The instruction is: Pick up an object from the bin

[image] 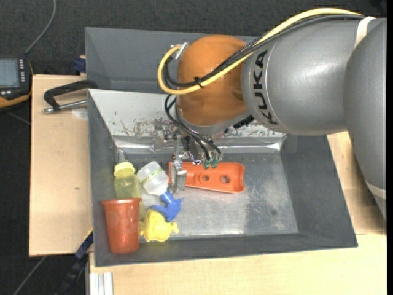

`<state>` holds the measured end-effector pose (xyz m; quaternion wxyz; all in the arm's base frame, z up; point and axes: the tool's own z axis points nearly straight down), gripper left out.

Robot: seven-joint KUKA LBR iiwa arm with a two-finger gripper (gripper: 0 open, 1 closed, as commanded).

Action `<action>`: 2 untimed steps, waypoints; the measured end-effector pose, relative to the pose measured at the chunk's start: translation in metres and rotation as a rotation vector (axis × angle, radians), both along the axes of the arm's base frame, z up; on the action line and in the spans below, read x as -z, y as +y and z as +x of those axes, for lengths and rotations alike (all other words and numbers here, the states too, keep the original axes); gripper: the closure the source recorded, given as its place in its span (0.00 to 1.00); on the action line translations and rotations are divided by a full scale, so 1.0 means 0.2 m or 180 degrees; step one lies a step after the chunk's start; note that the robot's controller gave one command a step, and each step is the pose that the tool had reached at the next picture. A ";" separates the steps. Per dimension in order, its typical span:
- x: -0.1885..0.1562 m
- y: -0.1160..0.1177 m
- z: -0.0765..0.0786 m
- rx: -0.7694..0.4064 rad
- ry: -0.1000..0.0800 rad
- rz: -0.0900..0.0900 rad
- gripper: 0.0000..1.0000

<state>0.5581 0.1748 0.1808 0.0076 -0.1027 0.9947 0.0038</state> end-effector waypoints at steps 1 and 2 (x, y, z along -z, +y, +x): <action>0.16 -0.05 -0.01 0.0649 0.0049 -0.0015 0.00; 0.19 -0.06 -0.01 0.0568 0.0031 -0.0006 0.00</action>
Offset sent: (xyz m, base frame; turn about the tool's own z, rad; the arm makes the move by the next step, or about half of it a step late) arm -0.0325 -0.0732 -0.1043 -0.1236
